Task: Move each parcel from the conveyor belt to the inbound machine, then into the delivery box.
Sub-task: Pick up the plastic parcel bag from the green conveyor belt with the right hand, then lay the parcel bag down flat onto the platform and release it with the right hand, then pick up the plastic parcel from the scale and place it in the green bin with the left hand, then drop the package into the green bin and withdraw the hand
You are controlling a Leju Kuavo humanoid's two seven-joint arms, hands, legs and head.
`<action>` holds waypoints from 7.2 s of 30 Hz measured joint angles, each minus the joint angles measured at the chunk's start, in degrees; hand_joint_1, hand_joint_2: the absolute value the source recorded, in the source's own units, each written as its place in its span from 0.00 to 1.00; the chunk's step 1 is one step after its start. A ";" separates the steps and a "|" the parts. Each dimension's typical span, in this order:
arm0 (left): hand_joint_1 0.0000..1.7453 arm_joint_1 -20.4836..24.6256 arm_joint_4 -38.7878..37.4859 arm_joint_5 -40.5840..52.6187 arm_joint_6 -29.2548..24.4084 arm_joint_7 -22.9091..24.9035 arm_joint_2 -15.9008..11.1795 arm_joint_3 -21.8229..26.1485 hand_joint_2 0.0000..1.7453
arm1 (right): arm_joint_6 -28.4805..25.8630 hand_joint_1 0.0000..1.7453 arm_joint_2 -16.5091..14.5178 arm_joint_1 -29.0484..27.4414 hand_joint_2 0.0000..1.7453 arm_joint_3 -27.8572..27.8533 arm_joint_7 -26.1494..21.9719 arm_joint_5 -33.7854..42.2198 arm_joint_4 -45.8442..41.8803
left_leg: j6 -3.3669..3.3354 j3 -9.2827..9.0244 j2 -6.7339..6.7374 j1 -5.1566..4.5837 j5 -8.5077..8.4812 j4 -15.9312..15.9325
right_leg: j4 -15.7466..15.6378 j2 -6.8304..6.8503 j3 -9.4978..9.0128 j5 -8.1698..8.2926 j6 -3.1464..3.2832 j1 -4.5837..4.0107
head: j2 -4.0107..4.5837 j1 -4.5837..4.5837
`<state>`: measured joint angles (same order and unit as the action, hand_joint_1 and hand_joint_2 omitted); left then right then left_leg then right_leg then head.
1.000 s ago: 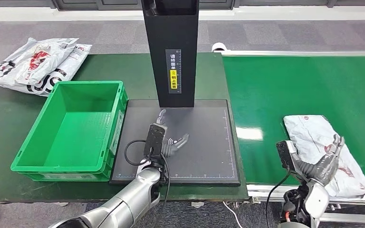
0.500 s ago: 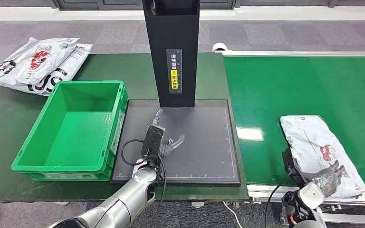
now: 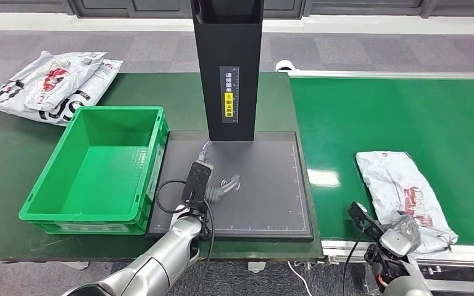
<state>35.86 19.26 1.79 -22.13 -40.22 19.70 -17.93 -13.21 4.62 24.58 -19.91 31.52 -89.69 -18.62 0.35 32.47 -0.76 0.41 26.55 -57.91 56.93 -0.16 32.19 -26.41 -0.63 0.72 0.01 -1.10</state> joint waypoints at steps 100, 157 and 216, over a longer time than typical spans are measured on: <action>0.00 -4.46 6.31 66.57 -18.04 27.78 -0.69 18.20 1.00 | -20.04 0.00 -23.28 -3.14 1.00 39.11 -53.80 45.96 -21.36 | 0.05 1.15 0.14 -0.08 -0.23 -0.10 | 0.19 -0.20 1.19 0.35 -0.07 0.12 | -0.01 -0.01; 1.00 3.52 -2.66 72.32 9.30 28.37 -0.37 11.37 1.00 | -11.67 0.00 -18.59 -2.88 1.00 27.57 -62.80 66.62 -32.40 | -0.08 -0.36 -0.36 -0.21 0.39 -0.06 | 0.11 0.24 -0.51 -0.37 -0.19 0.24 | -0.01 -0.15; 0.00 8.33 0.44 88.07 -10.72 72.04 -30.16 22.26 1.00 | -8.41 0.00 -19.70 -9.62 1.00 6.49 -59.93 58.30 -32.18 | 0.37 0.87 0.62 -0.05 0.00 -0.06 | 0.42 -0.72 1.24 0.18 0.22 0.09 | -0.01 -0.15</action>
<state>44.19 19.70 89.85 -32.85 31.83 -10.46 4.33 -21.62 -15.08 14.96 -13.42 -28.41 -31.39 -50.80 0.72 33.34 -0.14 0.36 26.55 -57.98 57.35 -0.88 33.43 -26.23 -0.41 0.81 0.01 -1.25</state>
